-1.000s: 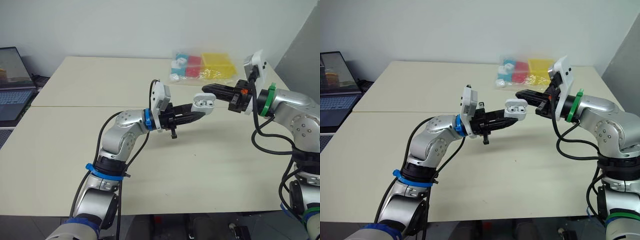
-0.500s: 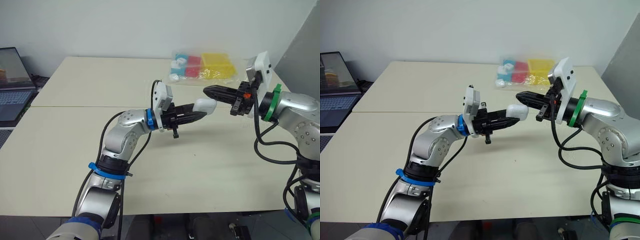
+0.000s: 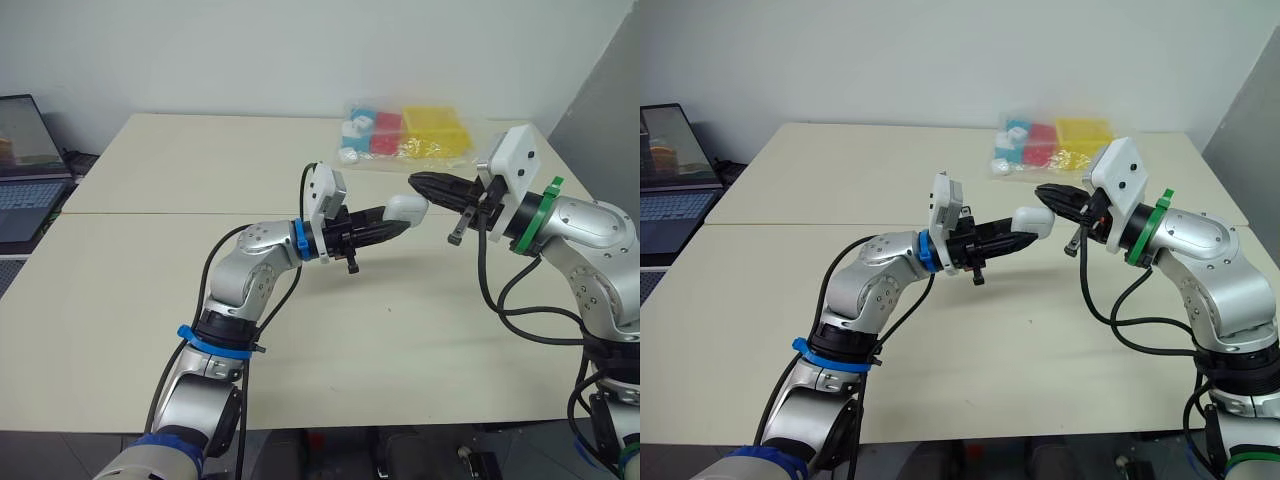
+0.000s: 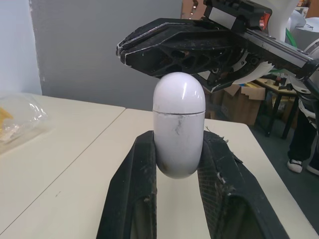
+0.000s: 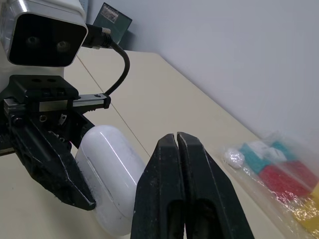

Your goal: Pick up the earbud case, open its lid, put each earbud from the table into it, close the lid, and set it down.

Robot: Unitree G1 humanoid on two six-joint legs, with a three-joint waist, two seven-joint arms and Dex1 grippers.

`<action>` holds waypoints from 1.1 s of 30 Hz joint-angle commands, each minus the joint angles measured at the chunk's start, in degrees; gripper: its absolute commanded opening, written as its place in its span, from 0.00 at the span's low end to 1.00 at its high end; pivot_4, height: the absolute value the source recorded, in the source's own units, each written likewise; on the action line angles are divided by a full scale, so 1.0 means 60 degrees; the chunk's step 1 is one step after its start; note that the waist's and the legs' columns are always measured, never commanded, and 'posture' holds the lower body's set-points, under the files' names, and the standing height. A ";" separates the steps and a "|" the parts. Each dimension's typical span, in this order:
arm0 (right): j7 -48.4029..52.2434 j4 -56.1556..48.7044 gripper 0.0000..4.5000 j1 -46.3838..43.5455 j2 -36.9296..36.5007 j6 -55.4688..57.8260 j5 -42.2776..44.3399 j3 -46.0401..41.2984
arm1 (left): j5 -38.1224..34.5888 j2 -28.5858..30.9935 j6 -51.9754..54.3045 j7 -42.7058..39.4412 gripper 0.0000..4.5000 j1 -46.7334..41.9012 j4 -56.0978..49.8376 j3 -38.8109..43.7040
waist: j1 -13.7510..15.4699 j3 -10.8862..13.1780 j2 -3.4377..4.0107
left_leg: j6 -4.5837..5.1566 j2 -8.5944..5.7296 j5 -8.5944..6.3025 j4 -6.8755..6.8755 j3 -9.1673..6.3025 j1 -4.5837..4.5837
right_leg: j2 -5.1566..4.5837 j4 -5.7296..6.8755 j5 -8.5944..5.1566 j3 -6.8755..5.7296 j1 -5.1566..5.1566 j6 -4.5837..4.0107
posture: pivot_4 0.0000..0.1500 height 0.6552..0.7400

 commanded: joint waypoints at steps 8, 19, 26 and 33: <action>0.1037 0.0298 0.37 -0.0503 -0.0652 0.1086 0.1670 -0.1250 | -0.0201 0.0018 -0.0311 -0.0014 0.16 -0.0278 -0.0421 0.0385 | 0.0008 0.0000 0.0000 | 0.0000 -0.0001 0.0000 0.0000 0.0000 0.0000 | -0.0002 -0.0001 0.0002 0.0000 0.0001 -0.0003 | 1.00 1.00; 0.2825 0.0214 0.99 0.0279 -0.1992 0.1346 0.2711 -0.1771 | 0.0067 0.0897 -0.0003 -0.0303 0.16 -0.0060 -0.0400 0.0319 | 0.0003 0.0000 0.0000 | 0.0000 -0.0001 0.0000 0.0001 0.0000 0.0001 | 0.0000 0.0000 0.0001 -0.0001 0.0002 -0.0002 | 1.00 1.00; 0.3354 -0.0681 0.99 0.1633 -0.2324 0.0509 0.2182 -0.1355 | -0.0277 0.1826 0.3571 0.0541 0.16 0.0289 0.0232 0.0302 | -0.0012 0.0000 0.0000 | 0.0000 0.0003 0.0000 0.0007 -0.0003 0.0004 | 0.0000 0.0005 -0.0025 -0.0003 0.0004 0.0041 | 1.00 1.00; 0.3272 -0.1067 0.99 0.2628 -0.2090 -0.0229 0.1691 -0.1127 | -0.0918 0.1593 0.6461 0.1479 0.16 0.1037 0.0393 0.0806 | 0.0018 0.0000 -0.0001 | -0.0002 0.0004 0.0001 0.0010 -0.0004 0.0011 | -0.0001 0.0021 -0.0025 -0.0003 0.0003 0.0041 | 1.00 1.00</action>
